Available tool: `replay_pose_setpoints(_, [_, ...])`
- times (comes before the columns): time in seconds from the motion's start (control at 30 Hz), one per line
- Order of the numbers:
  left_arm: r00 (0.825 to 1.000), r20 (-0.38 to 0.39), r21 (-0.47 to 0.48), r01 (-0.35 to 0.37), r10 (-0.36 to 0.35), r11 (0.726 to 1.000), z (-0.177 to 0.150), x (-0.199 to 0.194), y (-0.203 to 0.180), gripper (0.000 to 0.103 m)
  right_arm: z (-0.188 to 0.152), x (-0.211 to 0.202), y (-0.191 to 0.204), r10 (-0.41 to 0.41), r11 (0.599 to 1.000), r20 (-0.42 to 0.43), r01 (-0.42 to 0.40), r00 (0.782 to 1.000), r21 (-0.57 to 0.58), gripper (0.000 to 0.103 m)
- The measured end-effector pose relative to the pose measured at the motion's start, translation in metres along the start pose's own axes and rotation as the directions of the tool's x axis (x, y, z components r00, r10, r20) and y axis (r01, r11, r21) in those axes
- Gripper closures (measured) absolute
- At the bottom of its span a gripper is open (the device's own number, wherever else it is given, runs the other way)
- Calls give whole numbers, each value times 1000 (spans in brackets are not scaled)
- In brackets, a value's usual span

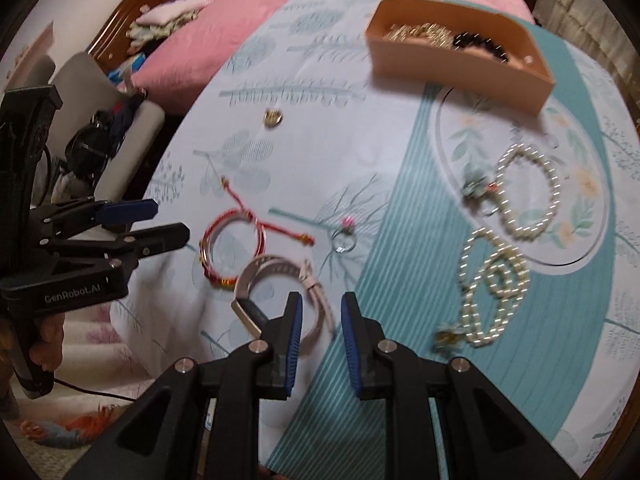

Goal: Organize jewelry
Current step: 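Move the left tool to the red string bracelet while the right reaches the pink watch, then close the left tool on the red bracelet while the right grips the watch strap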

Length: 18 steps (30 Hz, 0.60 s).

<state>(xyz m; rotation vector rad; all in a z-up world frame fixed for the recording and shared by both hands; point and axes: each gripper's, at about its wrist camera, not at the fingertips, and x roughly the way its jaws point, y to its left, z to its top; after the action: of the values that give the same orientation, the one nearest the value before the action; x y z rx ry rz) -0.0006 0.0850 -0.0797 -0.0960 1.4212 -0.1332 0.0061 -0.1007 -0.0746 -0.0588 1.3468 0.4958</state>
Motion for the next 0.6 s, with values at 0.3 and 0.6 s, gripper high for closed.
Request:
replay_pose_setpoints(0.3, [992, -46, -162, 106, -115, 981, -19, 21, 14, 47, 2, 20, 13, -24, 998, -18, 23, 1000, -65, 83])
replay_pose_setpoints(0.6, [989, -46, -238, 124, -138, 963, -8, 26, 2, 47, 2, 28, 11, -4, 996, 17, 6, 1000, -84, 94])
